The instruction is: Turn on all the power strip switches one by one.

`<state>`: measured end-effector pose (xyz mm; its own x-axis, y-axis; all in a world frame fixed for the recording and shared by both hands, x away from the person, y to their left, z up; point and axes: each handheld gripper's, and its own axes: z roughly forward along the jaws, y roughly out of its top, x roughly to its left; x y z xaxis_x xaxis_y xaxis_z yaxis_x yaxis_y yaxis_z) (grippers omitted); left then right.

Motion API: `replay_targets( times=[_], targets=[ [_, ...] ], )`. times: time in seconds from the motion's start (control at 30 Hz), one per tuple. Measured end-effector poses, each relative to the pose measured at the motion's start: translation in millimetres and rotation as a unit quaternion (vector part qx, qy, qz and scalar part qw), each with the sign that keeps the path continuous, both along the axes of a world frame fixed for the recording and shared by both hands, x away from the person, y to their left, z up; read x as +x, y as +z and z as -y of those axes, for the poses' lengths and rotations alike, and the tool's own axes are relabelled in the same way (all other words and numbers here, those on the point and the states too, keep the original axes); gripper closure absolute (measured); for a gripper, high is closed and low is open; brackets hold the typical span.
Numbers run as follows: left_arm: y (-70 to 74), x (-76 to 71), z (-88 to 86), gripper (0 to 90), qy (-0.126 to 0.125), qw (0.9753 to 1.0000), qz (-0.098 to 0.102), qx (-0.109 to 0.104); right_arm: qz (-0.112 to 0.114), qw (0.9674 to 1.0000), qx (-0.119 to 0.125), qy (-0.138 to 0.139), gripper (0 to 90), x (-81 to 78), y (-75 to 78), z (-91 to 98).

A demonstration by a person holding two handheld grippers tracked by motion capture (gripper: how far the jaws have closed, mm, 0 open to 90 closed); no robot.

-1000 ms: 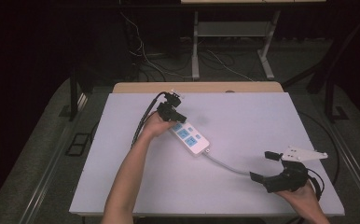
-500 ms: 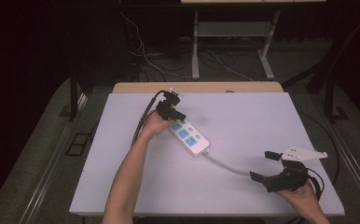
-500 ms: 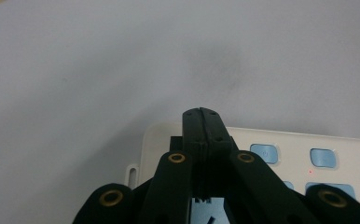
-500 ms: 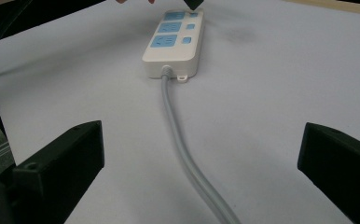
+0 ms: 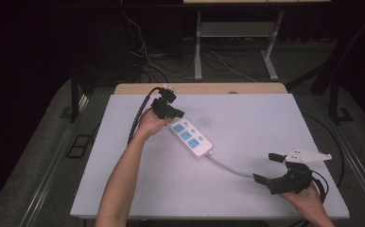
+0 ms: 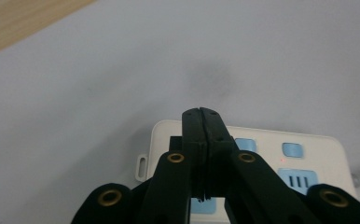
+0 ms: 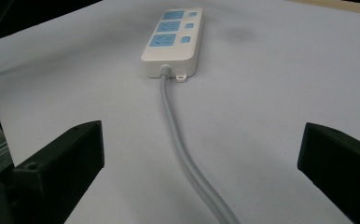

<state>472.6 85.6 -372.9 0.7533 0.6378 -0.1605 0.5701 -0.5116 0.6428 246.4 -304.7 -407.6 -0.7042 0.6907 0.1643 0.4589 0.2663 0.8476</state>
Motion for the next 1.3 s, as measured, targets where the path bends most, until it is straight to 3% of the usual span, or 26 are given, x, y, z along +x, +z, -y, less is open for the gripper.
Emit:
replay_targets(
  times=[0.13, 0.23, 0.5, 0.7, 0.8, 1.03, 1.13, 1.3],
  targets=[
    [10.8, -10.1, -5.0, 81.1, -0.003, 0.9999, 0.012, -0.011, 0.0, 1.0, 0.0, -0.001, 0.5, -0.1, 0.1, 0.1],
    [16.6, -17.6, -8.7, 69.9, -0.002, 0.9996, 0.017, -0.024, 0.001, 1.0, 0.001, -0.001, 0.5, -0.3, 0.3, 0.0],
    [23.8, -36.0, -26.6, 29.6, 0.012, 0.9973, 0.014, -0.071, 0.0, 1.0, 0.002, -0.003, 0.5, 0.0, 0.2, 0.7],
    [26.6, -54.9, -37.0, 1.8, 0.03, 0.9953, 0.021, -0.09, 0.0, 1.0, 0.002, -0.004, 0.5, 0.0, 0.2, 0.5],
    [27.6, -66.7, -40.8, 0.0, 0.036, 0.9956, 0.032, -0.081, 0.0, 1.0, 0.003, -0.004, 0.5, 0.1, 0.2, 0.5],
    [24.7, -100.6, -48.1, 0.0, 0.036, 0.9928, 0.054, -0.1, 0.0, 1.0, 0.003, -0.005, 0.5, 0.3, 0.2, 0.7],
    [21.0, -115.6, -52.0, 0.0, 0.039, 0.9897, 0.062, -0.123, 0.0, 1.0, 0.003, -0.007, 0.5, 0.1, 0.4, 0.5],
    [12.1, -139.9, -56.2, 0.0, 0.043, 0.987, 0.081, -0.132, -0.004, 0.9999, 0.004, -0.008, 0.5, 0.3, 0.3, 0.8]
  ],
)
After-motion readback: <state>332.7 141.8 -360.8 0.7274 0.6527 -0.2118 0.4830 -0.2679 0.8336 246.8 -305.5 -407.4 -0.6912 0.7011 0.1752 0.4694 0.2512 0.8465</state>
